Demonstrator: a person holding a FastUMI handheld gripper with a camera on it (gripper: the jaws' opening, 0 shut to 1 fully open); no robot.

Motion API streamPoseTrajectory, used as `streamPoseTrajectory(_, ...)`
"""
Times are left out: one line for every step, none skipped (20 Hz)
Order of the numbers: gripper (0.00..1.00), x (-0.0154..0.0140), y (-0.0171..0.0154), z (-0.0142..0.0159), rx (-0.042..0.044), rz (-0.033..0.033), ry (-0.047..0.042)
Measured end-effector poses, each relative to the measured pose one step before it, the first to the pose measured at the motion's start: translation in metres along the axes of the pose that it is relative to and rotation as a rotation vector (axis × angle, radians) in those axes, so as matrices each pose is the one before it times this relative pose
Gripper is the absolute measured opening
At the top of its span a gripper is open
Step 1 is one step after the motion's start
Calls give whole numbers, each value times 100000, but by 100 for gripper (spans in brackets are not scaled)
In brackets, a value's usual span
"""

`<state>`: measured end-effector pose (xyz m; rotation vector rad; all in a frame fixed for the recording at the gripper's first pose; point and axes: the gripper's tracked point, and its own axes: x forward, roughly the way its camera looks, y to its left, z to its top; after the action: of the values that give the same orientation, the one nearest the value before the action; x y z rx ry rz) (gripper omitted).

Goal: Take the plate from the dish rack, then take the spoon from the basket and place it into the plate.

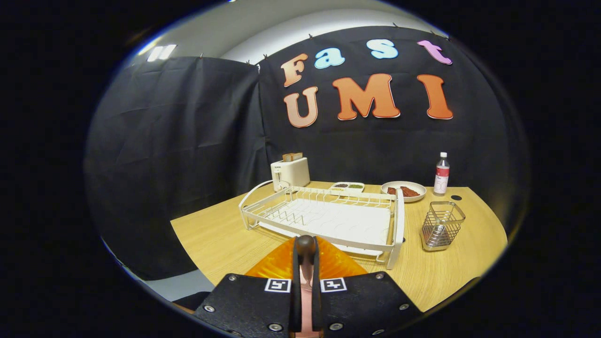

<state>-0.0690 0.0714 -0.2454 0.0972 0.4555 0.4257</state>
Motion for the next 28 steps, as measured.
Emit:
streamPoseTrajectory(9, -367, -253, -231, 1211, 256, 28)
streamPoseTrajectory(8, -328, -292, -202, 1702, 688, -155)
streamPoseTrajectory(8, -346, -314, -277, 1305, 431, -149)
streamPoseTrajectory(8, -329, -324, -187, 1950, 572, -258)
streamPoseTrajectory(9, -336, -271, -312, 1642, 740, 347)
streamPoseTrajectory(9, -351, 226, -515, 768, 1125, 1159)
streamPoseTrajectory(12, -115, -305, -1072, -842, 552, 2859)
streamPoseTrajectory(12, -116, -337, -1079, -605, -193, 2399)
streamPoseTrajectory(12, -25, -323, -1170, -1725, -640, 2828)
streamPoseTrajectory(13, -61, -161, -770, -2124, -759, 2087)
streamPoseTrajectory(14, 44, -117, -622, -1694, -637, 1611)
streamPoseTrajectory(15, 92, 151, -519, -1727, -324, 1184)
streamPoseTrajectory(16, 70, 183, -533, -1679, 409, 1822)
streamPoseTrajectory(17, 131, 57, -709, -2211, 172, 2293)
streamPoseTrajectory(22, -96, -62, -352, -2311, -943, 966)
streamPoseTrajectory(29, 9, -276, -142, -2111, -1553, 419)
streamPoseTrajectory(42, 142, -110, 37, -1165, -1217, -475)
streamPoseTrajectory(47, -28, -78, 269, -507, -1116, -743)
streamPoseTrajectory(53, 3, -34, 416, 258, -863, -1361)
streamPoseTrajectory(56, -95, -75, 603, 745, -1023, -1583)
streamPoseTrajectory(62, -130, -77, 905, 1296, -1132, -2244)
streamPoseTrajectory(65, 61, -191, 943, 1138, -1560, -2468)
streamPoseTrajectory(71, 5, -178, 964, 39, -1552, -1965)
streamPoseTrajectory(74, 114, -242, 814, -296, -2318, -1818)
streamPoseTrajectory(79, -17, -168, 948, -86, -2148, -2203)
streamPoseTrajectory(82, -31, 369, 901, 391, -1310, -2340)
streamPoseTrajectory(83, -43, 407, 916, 594, -771, -2030)
streamPoseTrajectory(84, -34, 322, 939, 128, -1142, -1856)
